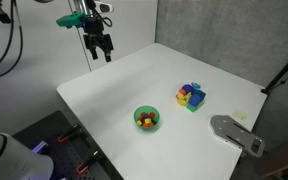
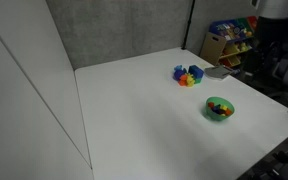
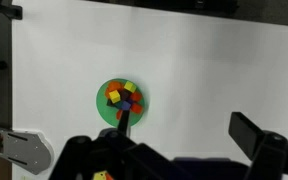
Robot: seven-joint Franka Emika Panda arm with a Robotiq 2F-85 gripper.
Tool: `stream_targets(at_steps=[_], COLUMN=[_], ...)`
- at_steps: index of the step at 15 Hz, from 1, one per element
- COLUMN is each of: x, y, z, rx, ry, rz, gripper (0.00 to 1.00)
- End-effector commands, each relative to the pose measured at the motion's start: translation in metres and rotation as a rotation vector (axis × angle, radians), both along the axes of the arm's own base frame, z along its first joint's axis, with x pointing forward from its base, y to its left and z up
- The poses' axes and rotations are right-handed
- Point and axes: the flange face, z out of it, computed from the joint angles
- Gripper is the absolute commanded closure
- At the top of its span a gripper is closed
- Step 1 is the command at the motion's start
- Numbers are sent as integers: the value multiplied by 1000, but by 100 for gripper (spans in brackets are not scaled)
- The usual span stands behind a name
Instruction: Remove one yellow block from the green bowl and put it on the table
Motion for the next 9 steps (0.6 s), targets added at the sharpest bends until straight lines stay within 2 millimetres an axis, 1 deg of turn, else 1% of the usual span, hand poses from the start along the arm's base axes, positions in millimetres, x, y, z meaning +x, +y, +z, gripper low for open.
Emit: stream_targets(at_steps=[1,6,9], x=[0,20,35], y=[0,-4,-15], z=[0,-9,-22], rx=[0,40,71], ry=[0,-50,-95], rz=[0,-21,-36], gripper=[0,0,0])
